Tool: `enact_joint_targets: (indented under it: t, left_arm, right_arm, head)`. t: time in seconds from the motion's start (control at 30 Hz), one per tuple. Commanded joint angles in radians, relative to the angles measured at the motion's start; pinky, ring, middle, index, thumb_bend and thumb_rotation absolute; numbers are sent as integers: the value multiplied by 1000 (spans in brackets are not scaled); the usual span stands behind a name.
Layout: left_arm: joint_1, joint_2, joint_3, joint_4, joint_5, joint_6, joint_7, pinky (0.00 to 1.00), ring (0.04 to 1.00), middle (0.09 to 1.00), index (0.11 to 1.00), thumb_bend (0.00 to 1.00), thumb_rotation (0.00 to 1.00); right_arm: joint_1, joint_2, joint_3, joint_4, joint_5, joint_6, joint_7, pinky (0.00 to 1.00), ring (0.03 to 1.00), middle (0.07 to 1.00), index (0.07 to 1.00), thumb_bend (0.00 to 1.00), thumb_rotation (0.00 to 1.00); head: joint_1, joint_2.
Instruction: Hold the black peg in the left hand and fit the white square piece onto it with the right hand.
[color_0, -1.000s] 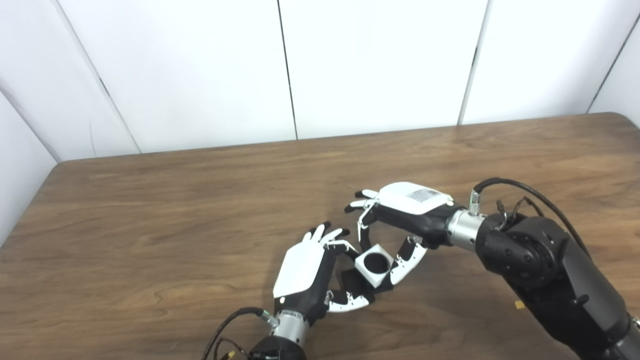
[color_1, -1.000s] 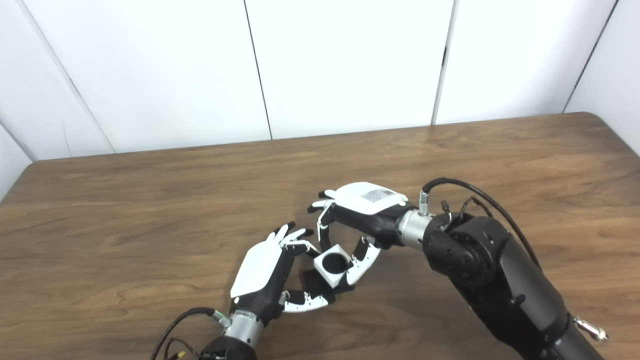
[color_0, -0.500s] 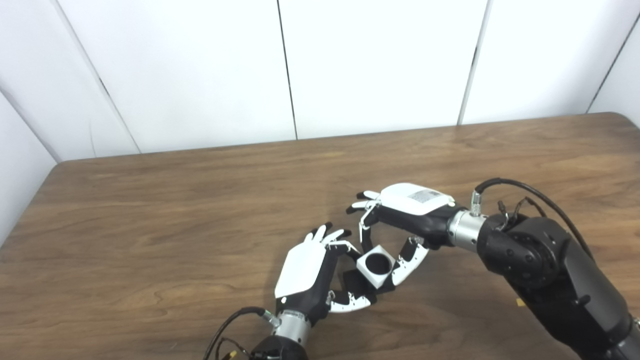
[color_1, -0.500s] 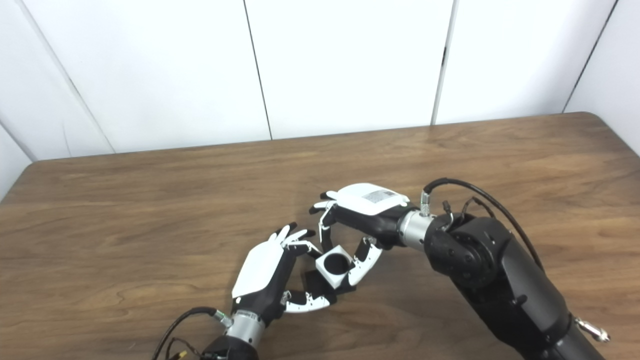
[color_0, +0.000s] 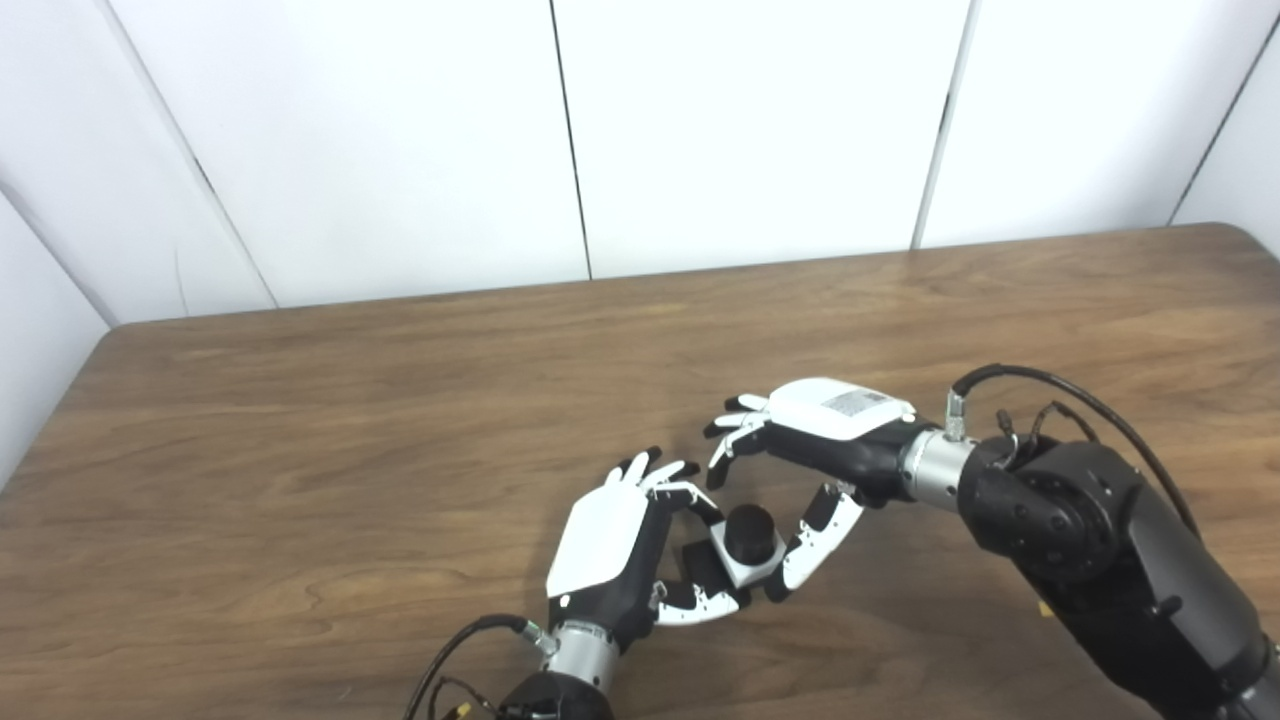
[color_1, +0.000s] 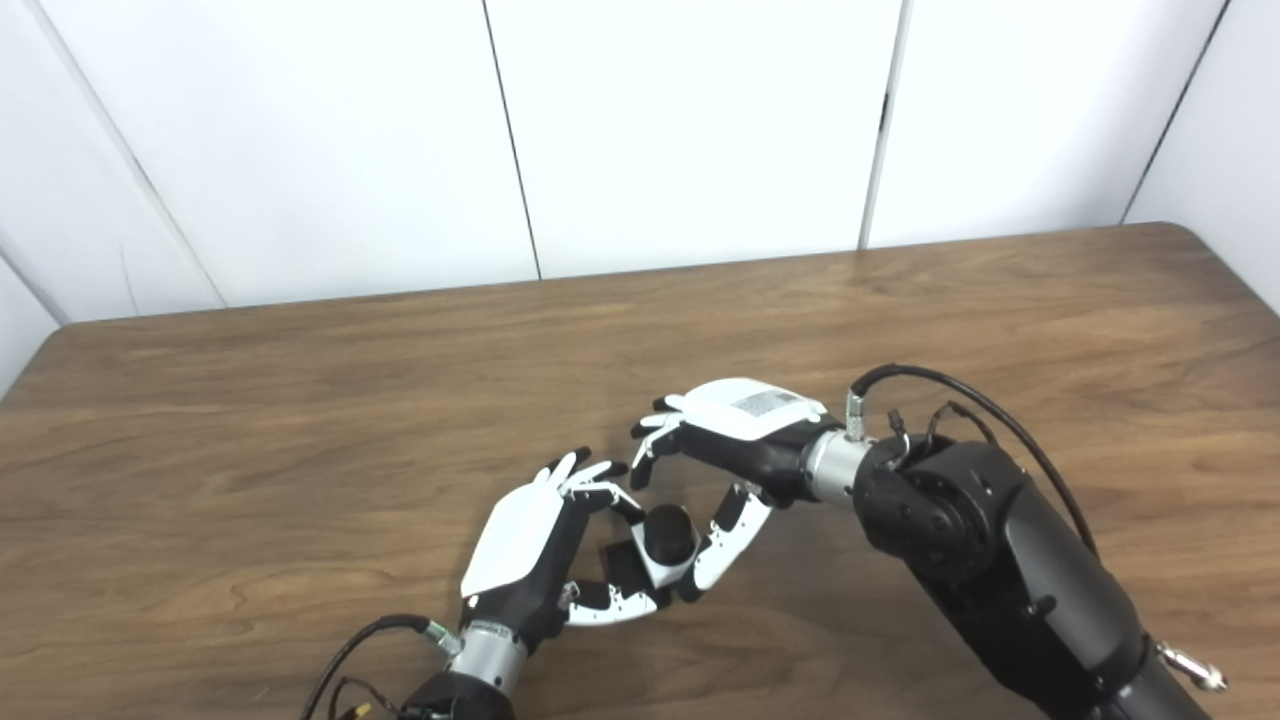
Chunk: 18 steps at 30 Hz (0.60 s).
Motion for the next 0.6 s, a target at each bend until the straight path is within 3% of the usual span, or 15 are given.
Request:
enact_joint_targets:
  t: [0.0,0.3,0.57]
  left_arm:
    - [-10,5,-2,-11,26,7,-5,1000,971,874,684,782,165]
    - [-14,14,4,-30,42,37,-43,1000,966,888,804,908,237]
    - [-22,53,14,-83,67,90,-139,1000,974,913,874,969,270]
  right_arm:
    - [-30,-13,-15,-9,2,-10,-13,890,1000,933,741,998,388]
    - [-27,-11,-26,-3,4,-2,-17,899,1000,937,733,982,387]
    - [-26,-8,-36,1,-4,3,-24,896,1000,934,730,975,383]
  head:
    - [-1,1]
    - [1,-7]
    - [3,-13]
